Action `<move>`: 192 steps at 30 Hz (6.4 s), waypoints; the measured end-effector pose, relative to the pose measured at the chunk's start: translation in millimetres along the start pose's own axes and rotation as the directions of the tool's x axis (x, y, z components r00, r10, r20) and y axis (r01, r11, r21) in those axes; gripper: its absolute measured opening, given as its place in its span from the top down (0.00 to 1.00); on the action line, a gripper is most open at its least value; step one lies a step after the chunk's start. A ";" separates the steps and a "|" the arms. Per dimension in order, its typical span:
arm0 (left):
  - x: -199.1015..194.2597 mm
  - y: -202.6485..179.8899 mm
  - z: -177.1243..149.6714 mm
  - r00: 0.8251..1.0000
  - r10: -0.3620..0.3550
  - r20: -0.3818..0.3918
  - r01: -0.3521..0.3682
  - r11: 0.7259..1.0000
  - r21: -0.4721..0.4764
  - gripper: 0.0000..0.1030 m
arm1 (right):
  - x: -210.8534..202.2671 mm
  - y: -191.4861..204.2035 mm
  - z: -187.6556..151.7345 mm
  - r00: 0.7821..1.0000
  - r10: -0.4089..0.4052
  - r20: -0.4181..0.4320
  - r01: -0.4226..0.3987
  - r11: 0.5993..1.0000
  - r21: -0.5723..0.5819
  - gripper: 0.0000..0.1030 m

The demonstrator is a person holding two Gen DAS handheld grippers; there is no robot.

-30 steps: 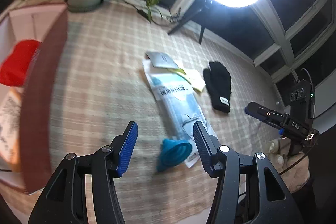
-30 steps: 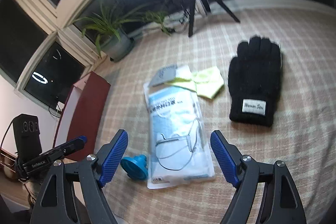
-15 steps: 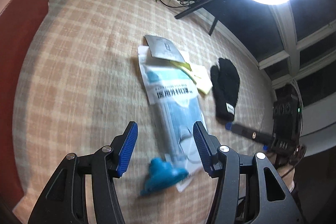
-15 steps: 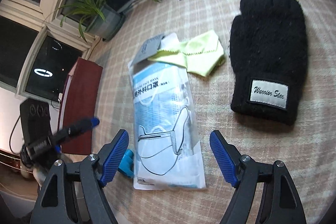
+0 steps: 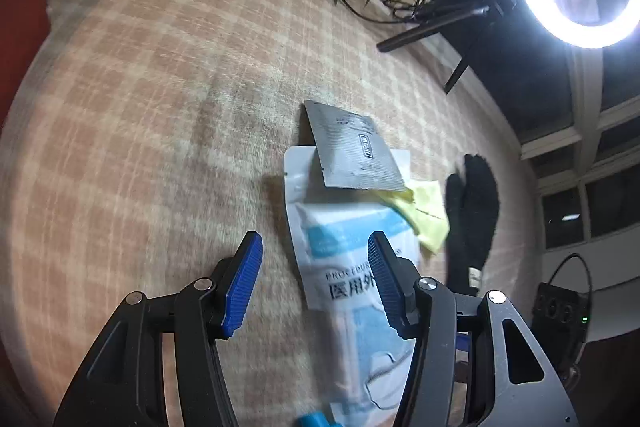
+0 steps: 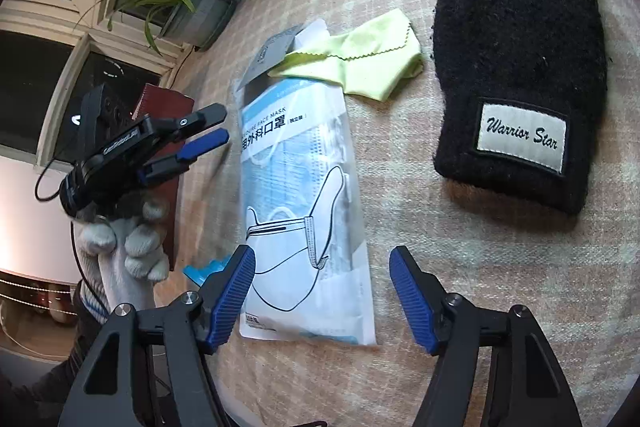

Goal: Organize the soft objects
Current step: 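Lower the grippers onto the face-mask bag and close on it, then lift the face-mask bag over the cardboard box and open both grippers, then move both open grippers back toward the black knit glove, then lower both grippers onto the glove cuff and close on it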

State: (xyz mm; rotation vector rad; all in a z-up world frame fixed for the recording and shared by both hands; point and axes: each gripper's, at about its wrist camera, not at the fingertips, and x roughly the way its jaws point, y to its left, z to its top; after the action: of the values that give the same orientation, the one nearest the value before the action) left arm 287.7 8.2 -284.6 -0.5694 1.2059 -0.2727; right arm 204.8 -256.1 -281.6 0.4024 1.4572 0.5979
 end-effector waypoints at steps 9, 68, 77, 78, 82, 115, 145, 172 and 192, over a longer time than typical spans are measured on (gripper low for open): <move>18.2 -10.1 7.9 0.999 -0.024 -0.021 0.025 0.999 0.032 0.47 | 6.1 -4.6 0.1 0.999 0.036 -0.031 -0.037 0.999 -0.002 0.36; -98.5 -59.5 -86.6 0.996 -0.042 0.075 0.028 0.985 0.169 0.54 | -24.9 91.3 -11.0 0.981 0.162 0.109 -0.159 0.987 -0.035 0.67; -149.9 -27.7 -83.8 0.985 -0.030 0.172 0.006 0.991 0.137 0.54 | -8.4 149.2 -5.9 0.979 0.187 0.085 -0.177 0.977 -0.117 0.67; -155.8 -22.8 -83.3 0.983 -0.028 0.182 0.004 0.991 0.132 0.54 | -5.4 156.8 -5.3 0.978 0.190 0.082 -0.179 0.976 -0.127 0.67; -178.3 -2.2 -81.3 0.974 -0.018 0.224 -0.005 0.995 0.102 0.54 | 8.5 186.8 -2.6 0.978 0.201 0.062 -0.189 0.968 -0.167 0.67; -268.6 180.1 -56.5 0.943 0.077 0.324 -0.036 0.991 -0.130 0.53 | 158.1 355.2 13.3 0.987 0.145 -0.071 -0.160 0.942 -0.295 0.67; -264.8 171.8 -49.7 0.940 0.072 0.333 -0.045 0.995 -0.087 0.55 | 114.5 346.9 17.5 0.987 0.149 0.061 -0.122 0.939 -0.321 0.59; -221.4 57.7 -99.3 0.967 -0.050 0.249 0.014 0.989 0.145 0.48 | -55.7 148.9 -16.5 0.925 -0.024 0.380 0.116 0.969 -0.220 0.38; -148.4 0.3 -147.9 0.992 -0.037 0.121 0.017 0.986 0.163 0.48 | -88.8 48.9 13.4 0.923 -0.177 0.342 0.237 0.961 -0.141 0.38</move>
State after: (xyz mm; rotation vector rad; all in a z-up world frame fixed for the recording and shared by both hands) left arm 98.2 41.3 -201.5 -0.4549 1.0459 -0.3500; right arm 210.6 -269.4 -180.4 0.1883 1.0994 0.4613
